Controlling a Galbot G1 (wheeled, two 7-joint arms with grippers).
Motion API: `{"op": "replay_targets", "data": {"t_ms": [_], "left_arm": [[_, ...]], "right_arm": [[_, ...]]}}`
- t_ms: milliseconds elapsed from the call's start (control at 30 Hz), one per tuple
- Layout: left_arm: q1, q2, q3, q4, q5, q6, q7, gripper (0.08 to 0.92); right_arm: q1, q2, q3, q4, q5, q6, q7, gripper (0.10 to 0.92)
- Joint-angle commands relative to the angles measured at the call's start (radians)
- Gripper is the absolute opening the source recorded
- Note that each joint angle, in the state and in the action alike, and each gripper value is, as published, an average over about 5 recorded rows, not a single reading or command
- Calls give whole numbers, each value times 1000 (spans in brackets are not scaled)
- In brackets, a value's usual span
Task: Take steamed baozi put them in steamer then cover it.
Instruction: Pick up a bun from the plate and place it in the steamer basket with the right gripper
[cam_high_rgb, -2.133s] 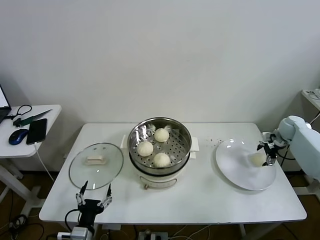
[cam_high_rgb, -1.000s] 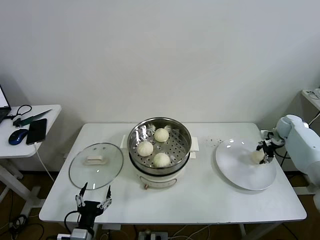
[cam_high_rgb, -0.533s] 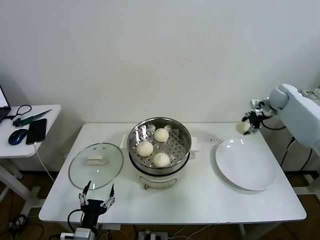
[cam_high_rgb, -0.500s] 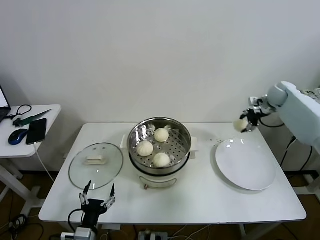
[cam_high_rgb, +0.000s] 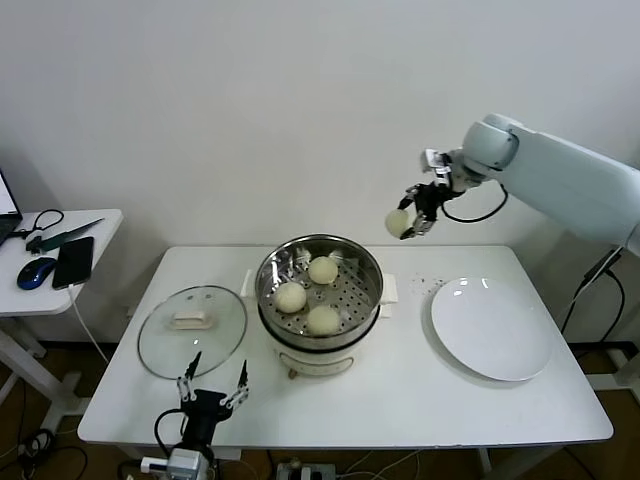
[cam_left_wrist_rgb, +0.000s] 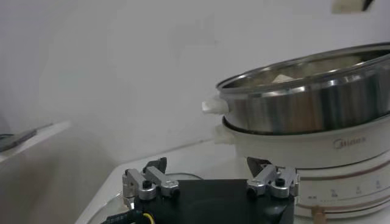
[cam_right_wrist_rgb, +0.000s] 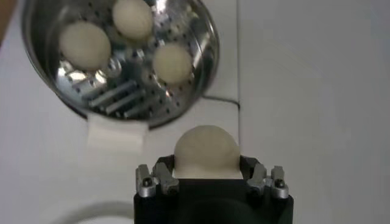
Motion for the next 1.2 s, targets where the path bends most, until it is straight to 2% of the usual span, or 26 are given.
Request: {"op": "replay_targets", "data": {"t_ms": [33, 467, 1067, 1200], "left_arm": [[0, 2, 20, -4, 11, 2, -2, 823], [0, 10, -15, 4, -23, -1, -8, 823], [-3, 23, -39, 18, -46, -5, -6, 823], [-4, 23, -38, 19, -46, -5, -6, 823]], "right_arm": [[138, 121, -288, 161, 261, -91, 67, 695], [28, 276, -318, 32, 230, -84, 76, 696], [-59, 273, -288, -16, 139, -76, 97, 699], [-62, 273, -273, -24, 132, -76, 105, 731]]}}
